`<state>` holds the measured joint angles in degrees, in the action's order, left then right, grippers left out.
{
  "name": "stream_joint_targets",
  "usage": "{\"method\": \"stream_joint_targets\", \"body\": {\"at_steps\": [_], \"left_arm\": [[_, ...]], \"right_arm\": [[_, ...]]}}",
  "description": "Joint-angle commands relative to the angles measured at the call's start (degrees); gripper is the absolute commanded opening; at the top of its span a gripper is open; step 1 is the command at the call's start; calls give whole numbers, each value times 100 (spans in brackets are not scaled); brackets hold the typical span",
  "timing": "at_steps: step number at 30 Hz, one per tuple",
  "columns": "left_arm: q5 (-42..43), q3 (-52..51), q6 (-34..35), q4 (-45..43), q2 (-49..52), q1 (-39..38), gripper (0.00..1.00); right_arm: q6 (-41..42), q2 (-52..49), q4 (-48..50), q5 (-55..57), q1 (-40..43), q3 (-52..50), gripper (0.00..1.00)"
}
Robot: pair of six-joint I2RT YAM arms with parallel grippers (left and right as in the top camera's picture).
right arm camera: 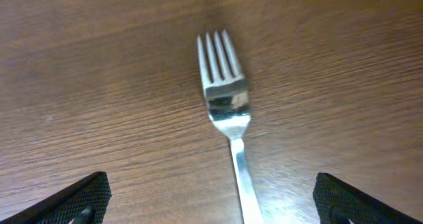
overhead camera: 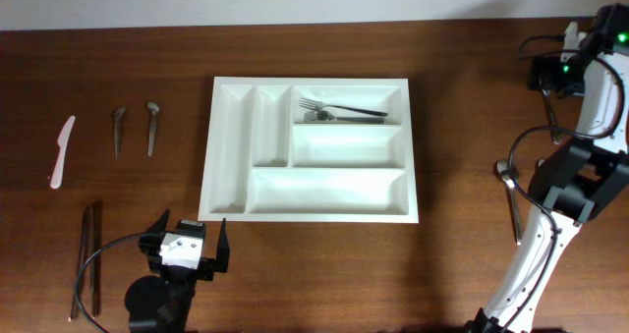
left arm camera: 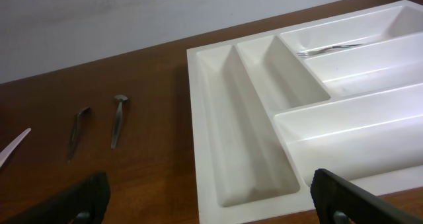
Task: Pack container
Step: 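Position the right gripper over the last fork on the right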
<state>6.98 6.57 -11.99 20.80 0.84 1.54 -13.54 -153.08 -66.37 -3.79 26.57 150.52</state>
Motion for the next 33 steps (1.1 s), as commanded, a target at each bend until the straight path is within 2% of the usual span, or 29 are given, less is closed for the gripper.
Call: {"method": "stream_joint_targets", "body": {"at_steps": [1, 10, 13, 20, 33], "left_arm": [[-42, -22, -72, 7, -44, 28, 99], [-42, -22, -72, 4, -44, 28, 99], [-42, -22, -72, 7, -44, 28, 99], [-42, -22, -72, 4, -44, 28, 99], [-42, -22, -72, 4, -44, 28, 99]], "right_arm": [[33, -107, 50, -155, 63, -15, 99], [24, -197, 107, 37, 199, -15, 99], [-278, -313, 35, 103, 197, -15, 99], [-415, -367, 50, 474, 81, -15, 99], [-896, -385, 87, 507, 81, -203, 99]]}}
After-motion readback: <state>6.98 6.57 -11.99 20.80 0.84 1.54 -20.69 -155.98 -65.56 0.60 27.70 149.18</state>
